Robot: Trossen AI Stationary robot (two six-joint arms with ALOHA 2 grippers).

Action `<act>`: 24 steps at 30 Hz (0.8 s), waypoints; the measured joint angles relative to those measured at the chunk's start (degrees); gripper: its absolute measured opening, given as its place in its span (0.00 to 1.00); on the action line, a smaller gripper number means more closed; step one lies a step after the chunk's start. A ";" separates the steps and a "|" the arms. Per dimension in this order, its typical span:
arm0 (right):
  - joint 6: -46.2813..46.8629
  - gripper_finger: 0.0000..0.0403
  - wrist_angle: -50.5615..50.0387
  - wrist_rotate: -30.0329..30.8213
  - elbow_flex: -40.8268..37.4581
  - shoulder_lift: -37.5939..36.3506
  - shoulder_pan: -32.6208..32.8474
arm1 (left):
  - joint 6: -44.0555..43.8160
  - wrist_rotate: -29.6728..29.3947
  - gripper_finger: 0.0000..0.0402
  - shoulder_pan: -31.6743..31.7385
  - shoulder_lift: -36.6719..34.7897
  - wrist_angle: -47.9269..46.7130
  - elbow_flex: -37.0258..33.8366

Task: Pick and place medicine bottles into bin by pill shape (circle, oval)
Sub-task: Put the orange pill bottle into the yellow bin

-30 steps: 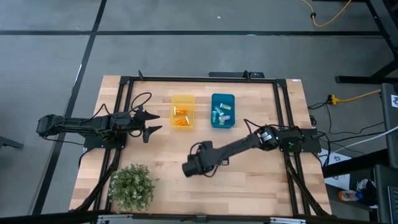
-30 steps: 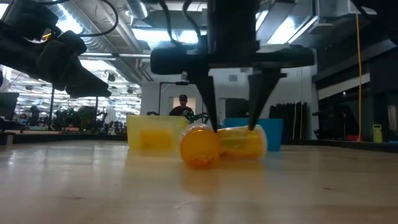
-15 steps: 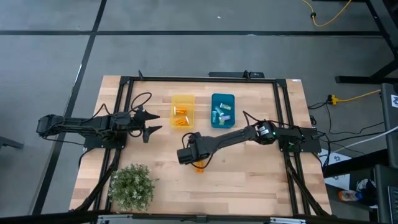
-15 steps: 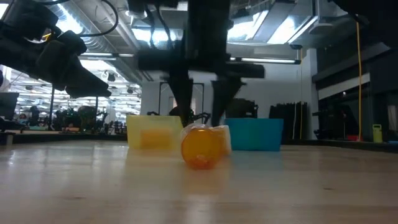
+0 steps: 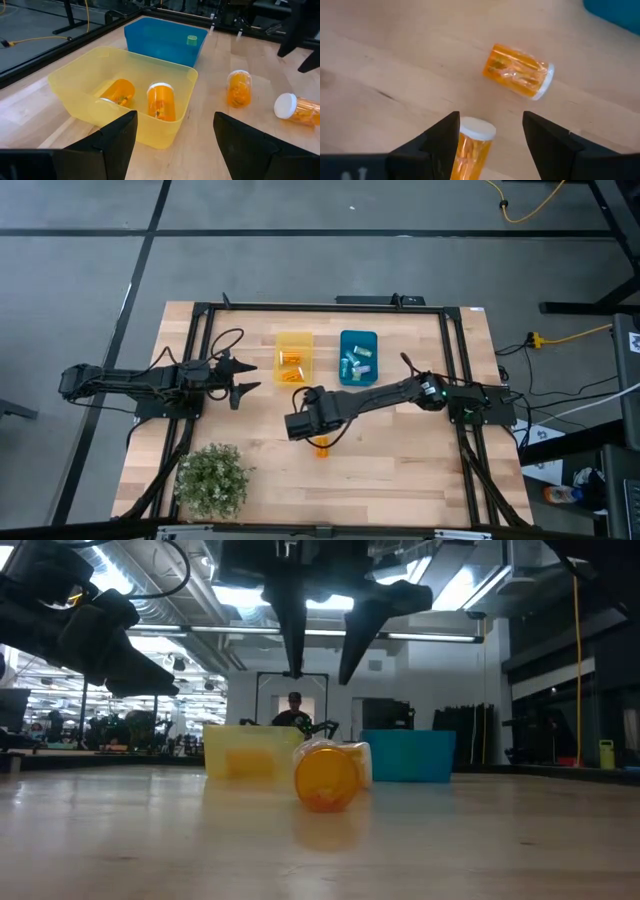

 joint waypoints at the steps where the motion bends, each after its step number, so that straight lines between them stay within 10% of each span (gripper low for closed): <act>1: -1.57 0.55 0.01 -0.19 -0.02 0.00 -0.07 | 0.02 0.00 0.63 0.00 -0.02 0.00 0.00; 24: -52.19 0.55 0.48 -9.21 -0.04 0.02 -5.39 | 0.00 0.02 0.64 -0.01 0.00 0.00 0.00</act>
